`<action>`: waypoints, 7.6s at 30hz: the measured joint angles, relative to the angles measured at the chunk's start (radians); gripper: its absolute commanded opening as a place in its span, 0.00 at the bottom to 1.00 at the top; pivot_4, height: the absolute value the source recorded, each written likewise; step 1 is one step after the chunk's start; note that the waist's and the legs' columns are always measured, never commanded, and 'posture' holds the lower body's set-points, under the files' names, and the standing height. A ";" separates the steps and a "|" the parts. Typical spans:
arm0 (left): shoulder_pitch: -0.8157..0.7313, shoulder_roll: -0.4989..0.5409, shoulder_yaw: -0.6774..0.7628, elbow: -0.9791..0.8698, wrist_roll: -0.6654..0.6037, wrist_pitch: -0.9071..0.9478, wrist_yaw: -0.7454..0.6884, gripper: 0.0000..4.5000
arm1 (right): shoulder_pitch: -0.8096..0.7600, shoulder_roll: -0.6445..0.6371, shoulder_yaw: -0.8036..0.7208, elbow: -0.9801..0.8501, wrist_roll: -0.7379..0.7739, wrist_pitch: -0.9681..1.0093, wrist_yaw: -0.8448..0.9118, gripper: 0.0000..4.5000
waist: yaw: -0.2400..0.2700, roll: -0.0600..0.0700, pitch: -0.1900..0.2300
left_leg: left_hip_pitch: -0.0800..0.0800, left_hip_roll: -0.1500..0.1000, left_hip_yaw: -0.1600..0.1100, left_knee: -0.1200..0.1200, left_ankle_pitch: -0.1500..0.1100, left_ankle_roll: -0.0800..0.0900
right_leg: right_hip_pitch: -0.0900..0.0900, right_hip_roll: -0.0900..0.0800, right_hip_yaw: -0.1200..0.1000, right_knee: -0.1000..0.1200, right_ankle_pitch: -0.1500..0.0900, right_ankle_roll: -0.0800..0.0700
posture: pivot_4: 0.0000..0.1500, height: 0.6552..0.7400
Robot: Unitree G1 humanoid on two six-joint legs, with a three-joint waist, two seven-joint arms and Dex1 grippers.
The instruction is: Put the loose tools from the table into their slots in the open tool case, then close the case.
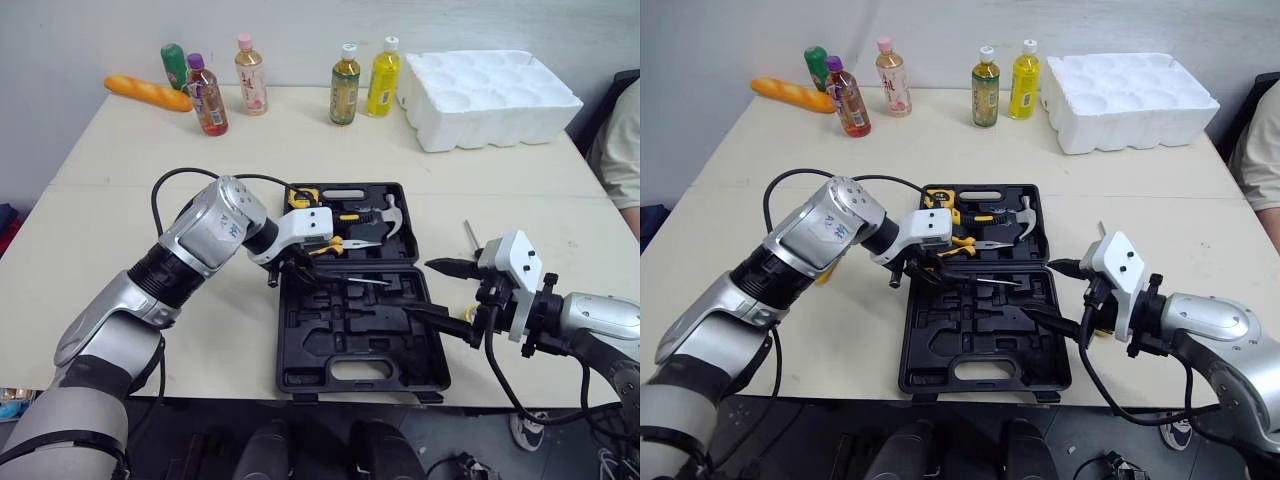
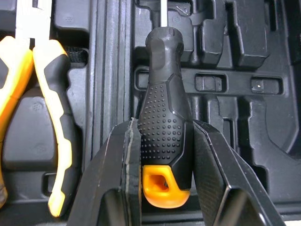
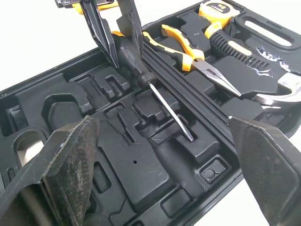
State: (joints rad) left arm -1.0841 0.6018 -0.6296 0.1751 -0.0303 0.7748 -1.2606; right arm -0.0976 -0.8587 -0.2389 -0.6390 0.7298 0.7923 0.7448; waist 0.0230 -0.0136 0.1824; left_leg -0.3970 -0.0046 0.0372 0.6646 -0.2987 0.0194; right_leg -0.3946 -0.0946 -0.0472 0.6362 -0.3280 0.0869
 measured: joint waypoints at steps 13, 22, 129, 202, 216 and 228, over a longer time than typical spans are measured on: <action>0.000 -0.025 0.006 -0.007 0.014 0.079 0.015 0.23 | 0.002 -0.002 0.000 0.003 -0.004 -0.005 0.001 1.00 | 0.001 0.000 0.000 | 0.001 0.000 0.000 0.002 0.000 0.000 | 0.002 0.000 0.000 0.001 0.000 0.000 | 1.00 0.98; 0.029 -0.009 0.037 -0.071 -0.015 0.153 0.008 0.99 | 0.004 -0.002 0.000 0.006 -0.007 -0.007 0.003 1.00 | 0.000 0.000 0.000 | 0.000 0.000 -0.001 0.002 0.000 0.000 | 0.001 0.000 0.000 0.002 0.000 0.000 | 1.00 0.98; 1.171 0.206 1.430 0.072 -0.419 -0.290 0.428 0.99 | 0.254 -0.237 -0.480 0.770 -0.276 -0.295 0.351 1.00 | -0.027 0.009 -0.004 | 0.022 0.001 0.000 -0.021 -0.011 0.003 | 0.017 -0.008 -0.002 -0.019 -0.003 -0.005 | 1.00 0.98; 0.781 0.361 0.709 -0.456 -0.562 -0.162 0.120 1.00 | -0.481 -0.049 0.332 0.250 -0.108 0.147 0.275 0.22 | -0.035 0.009 0.001 | 0.020 0.004 0.000 -0.018 -0.006 0.001 | 0.017 -0.003 -0.002 -0.017 -0.002 -0.003 | 1.00 0.98; 0.843 0.357 0.706 -0.483 -0.478 -0.253 0.132 1.00 | -0.638 -0.007 0.665 0.458 -0.401 -0.061 0.430 0.22 | -0.028 0.009 0.002 | 0.002 0.001 0.000 -0.014 -0.001 -0.004 | -0.001 -0.005 -0.004 -0.011 -0.002 -0.003 | 1.00 0.98; 0.770 0.310 0.656 -0.475 -0.460 -0.265 0.133 1.00 | -0.644 -0.020 0.676 0.530 -0.518 -0.181 0.525 0.22 | -0.028 0.009 0.002 | 0.003 0.001 0.001 -0.011 0.000 -0.004 | 0.000 -0.004 -0.004 -0.008 -0.001 -0.002 | 1.00 0.98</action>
State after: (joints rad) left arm -0.3140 0.9119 0.0260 -0.2999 -0.4900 0.5098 -1.1279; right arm -0.7420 -0.8785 0.4371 -0.1088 0.2122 0.6118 1.2693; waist -0.0050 -0.0046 0.1841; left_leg -0.3937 -0.0032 0.0378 0.6535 -0.2990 0.0153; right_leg -0.3946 -0.0982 -0.0509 0.6279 -0.3293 0.0845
